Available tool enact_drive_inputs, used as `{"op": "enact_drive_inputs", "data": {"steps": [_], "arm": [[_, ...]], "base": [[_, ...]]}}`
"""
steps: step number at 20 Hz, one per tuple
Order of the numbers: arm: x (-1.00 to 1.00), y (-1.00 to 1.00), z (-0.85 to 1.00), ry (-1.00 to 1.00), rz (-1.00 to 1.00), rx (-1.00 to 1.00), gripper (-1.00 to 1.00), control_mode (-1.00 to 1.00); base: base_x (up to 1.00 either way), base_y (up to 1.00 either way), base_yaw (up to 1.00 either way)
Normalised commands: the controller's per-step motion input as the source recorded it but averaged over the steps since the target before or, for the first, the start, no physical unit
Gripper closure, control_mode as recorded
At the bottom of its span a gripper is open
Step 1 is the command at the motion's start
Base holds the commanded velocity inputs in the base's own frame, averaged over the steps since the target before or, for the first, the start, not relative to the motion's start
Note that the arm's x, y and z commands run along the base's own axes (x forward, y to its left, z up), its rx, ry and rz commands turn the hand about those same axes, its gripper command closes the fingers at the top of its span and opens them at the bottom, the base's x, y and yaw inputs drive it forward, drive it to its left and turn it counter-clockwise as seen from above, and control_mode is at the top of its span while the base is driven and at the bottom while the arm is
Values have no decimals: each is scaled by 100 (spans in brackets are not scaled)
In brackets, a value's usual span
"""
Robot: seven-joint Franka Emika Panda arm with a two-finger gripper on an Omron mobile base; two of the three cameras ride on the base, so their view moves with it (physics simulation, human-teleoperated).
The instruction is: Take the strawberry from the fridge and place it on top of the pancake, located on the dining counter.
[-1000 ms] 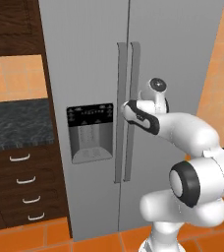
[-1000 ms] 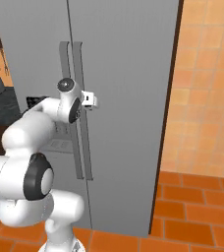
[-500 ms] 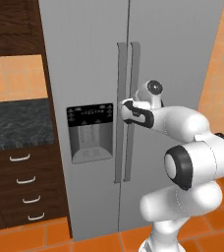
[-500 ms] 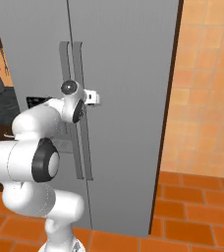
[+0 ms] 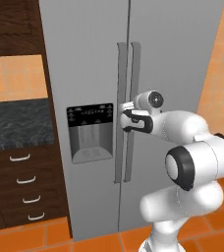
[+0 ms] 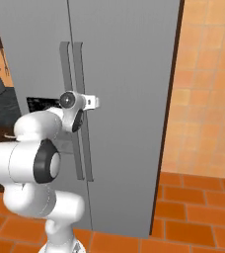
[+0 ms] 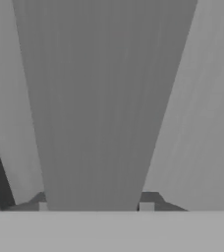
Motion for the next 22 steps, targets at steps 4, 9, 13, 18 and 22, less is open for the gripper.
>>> {"op": "enact_drive_inputs", "data": {"steps": [4, 9, 13, 18, 22], "arm": [[-86, -42, 0, 21, -11, 0, 100, -100], [-93, -66, 0, 18, -8, 4, 100, -100], [-99, -93, 0, 6, -5, 11, 100, -100], [-80, -100, 0, 3, -4, 13, 100, -100], [-81, -100, 8, 9, -7, 11, -100, -100]], "base": [[0, 0, 0], [0, 0, 0], [0, 0, 0], [0, 0, 0], [0, 0, 0]]}}
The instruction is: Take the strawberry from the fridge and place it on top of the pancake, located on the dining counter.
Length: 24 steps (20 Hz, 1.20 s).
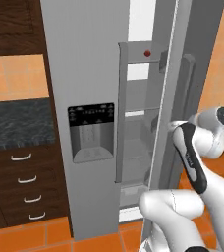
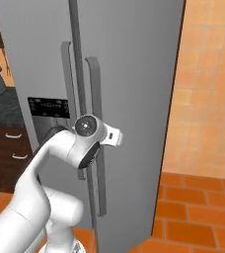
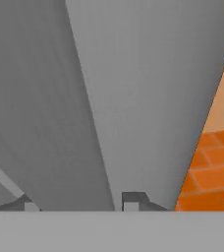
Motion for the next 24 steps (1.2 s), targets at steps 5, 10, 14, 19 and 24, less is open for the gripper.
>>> {"op": "enact_drive_inputs", "data": {"steps": [5, 10, 14, 19, 24], "arm": [[-86, -87, 24, 9, -11, 6, -100, -100], [-92, -3, 49, -8, -2, -4, -100, -100], [-28, 0, 21, -1, 2, -2, -100, -100], [-14, 14, 26, 5, 3, -9, -100, -100], [35, 45, 3, 17, 0, -44, -100, -100]], "base": [[0, 0, 0], [0, 0, 0], [0, 0, 0], [0, 0, 0], [0, 0, 0]]}}
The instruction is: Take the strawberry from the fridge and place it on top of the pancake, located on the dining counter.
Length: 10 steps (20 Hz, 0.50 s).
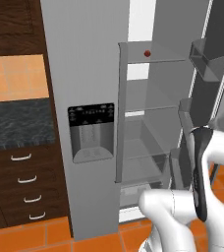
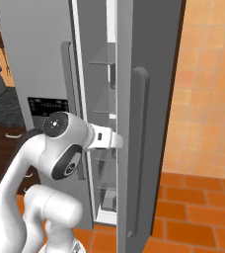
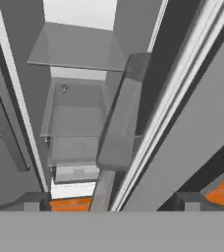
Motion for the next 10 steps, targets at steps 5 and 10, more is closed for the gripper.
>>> {"op": "enact_drive_inputs", "data": {"steps": [5, 10], "arm": [[43, 36, 16, 6, -1, -54, -100, -100], [40, -6, 14, 28, 0, -57, -100, -100]], "base": [[0, 0, 0], [0, 0, 0]]}}
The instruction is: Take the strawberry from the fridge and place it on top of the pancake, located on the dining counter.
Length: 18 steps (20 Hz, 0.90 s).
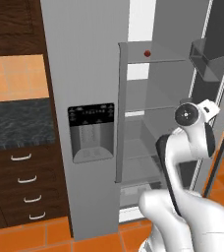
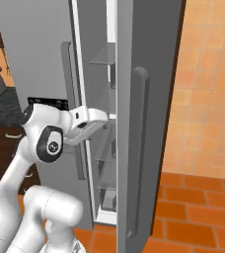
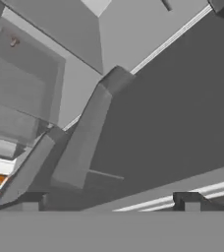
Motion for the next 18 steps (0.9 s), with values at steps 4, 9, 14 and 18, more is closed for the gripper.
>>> {"op": "enact_drive_inputs", "data": {"steps": [4, 9, 14, 18], "arm": [[6, -29, 43, 69, 0, -37, -100, -100], [15, -6, -5, 87, 8, -43, -100, -100], [2, -14, -4, 82, 17, -45, -100, -100], [0, -56, 0, 84, 8, -33, -100, -100]], "base": [[0, 0, 0], [0, 0, 0], [0, 0, 0], [0, 0, 0]]}}
